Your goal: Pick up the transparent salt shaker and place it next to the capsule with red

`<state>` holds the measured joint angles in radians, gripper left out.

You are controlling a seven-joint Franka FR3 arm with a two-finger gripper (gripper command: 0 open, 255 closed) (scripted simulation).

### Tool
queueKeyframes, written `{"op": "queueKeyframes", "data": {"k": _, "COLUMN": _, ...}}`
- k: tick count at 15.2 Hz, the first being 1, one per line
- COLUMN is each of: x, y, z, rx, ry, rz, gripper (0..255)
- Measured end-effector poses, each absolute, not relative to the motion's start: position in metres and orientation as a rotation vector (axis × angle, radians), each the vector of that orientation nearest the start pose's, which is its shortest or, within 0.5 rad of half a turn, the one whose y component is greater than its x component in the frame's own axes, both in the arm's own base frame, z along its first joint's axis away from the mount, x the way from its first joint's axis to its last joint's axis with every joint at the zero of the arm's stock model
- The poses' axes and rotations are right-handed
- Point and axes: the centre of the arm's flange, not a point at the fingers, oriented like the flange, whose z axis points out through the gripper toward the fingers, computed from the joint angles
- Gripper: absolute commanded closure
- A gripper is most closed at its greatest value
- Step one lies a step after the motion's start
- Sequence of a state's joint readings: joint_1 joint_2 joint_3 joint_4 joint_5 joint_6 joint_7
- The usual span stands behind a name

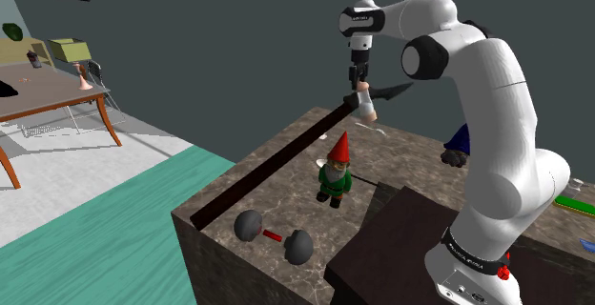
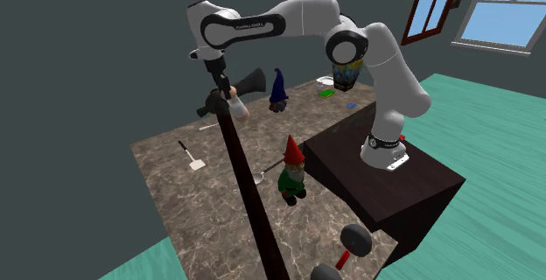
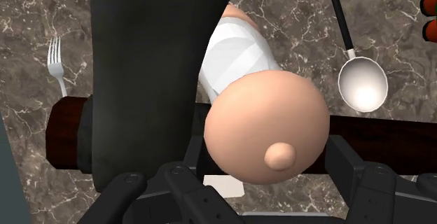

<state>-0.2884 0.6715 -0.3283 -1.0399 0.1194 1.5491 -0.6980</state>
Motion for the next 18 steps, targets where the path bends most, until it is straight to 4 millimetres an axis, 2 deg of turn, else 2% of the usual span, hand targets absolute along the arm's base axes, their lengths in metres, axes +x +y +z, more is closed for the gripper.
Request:
{"op": "queueKeyframes", "data": {"k": 11, "x": 0.635, "y": -0.343, "z": 0.509, "rx": -3.114, "ry": -0.202, "rz": 0.245, "gripper": 255}}
{"op": "queueKeyframes", "data": {"k": 14, "x": 0.635, "y": -0.319, "z": 0.514, "rx": -3.118, "ry": -0.2, "rz": 0.242, "gripper": 255}}
{"op": "queueKeyframes", "data": {"k": 18, "x": 0.63, "y": -0.265, "z": 0.517, "rx": -3.118, "ry": -0.201, "rz": 0.24, "gripper": 255}}
